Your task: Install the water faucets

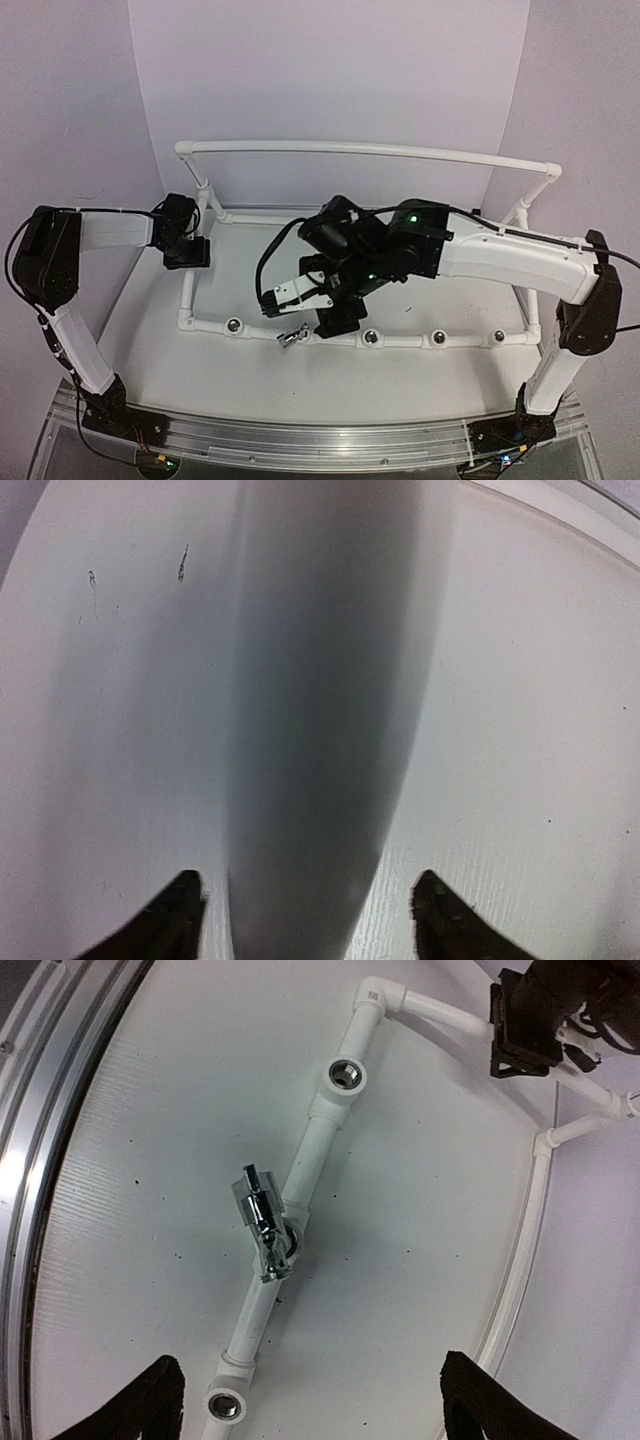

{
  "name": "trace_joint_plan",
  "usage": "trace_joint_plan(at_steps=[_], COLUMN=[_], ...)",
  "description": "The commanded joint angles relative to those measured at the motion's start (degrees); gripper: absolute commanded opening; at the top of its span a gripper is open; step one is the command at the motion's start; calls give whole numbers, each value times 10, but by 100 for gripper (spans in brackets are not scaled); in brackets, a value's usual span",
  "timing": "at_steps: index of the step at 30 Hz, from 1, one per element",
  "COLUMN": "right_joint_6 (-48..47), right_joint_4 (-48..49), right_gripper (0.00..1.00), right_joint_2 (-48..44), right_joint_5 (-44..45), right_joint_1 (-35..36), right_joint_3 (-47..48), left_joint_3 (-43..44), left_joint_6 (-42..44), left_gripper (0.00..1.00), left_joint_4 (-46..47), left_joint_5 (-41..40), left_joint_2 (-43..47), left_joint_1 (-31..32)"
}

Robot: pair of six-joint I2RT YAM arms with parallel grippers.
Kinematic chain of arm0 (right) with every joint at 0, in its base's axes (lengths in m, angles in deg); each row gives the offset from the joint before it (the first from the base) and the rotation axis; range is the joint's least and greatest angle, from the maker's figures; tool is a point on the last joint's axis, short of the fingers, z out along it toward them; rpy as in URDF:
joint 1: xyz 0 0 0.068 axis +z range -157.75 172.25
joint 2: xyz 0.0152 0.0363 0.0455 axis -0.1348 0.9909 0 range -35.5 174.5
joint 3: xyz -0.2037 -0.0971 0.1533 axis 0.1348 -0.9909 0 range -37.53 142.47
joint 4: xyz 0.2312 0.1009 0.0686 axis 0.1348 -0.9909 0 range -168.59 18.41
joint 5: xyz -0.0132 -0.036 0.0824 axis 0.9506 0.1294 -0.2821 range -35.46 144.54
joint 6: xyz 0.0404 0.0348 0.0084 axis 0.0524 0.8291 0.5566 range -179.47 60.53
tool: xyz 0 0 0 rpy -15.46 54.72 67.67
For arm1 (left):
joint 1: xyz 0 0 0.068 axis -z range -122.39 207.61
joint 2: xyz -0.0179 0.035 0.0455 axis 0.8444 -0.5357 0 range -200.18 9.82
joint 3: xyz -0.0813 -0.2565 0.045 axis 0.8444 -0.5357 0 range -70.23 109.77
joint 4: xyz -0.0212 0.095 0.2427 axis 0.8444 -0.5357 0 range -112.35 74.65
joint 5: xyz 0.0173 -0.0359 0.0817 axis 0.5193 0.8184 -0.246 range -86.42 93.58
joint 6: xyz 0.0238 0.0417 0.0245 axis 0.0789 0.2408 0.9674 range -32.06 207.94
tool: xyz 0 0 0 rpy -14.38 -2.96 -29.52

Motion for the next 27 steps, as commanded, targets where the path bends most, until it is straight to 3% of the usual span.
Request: trace_joint_plan(at_steps=[1,3,9,16,27], right_joint_6=[-6,6,71,127,124], right_joint_4=[-2,-1,-5,-4,22], right_gripper=[84,82,80,72,64], right_joint_2=[59,81,159,208,237], right_joint_5=[74,91,150,142,172], right_joint_1=[24,33,49,49,39], right_joint_3=[15,24,46,79,64], left_joint_3=[27,35,50,33,26], left_joint_6=[-50,-60,-80,-91,-87], left_gripper=[95,99,100,100,100], left_joint_4=[-37,-52,-82,-84,-69], left_joint_5=[14,15,17,10,25], left_joint_2=[55,74,128,177,214], left_joint_1=[10,13,22,25,25])
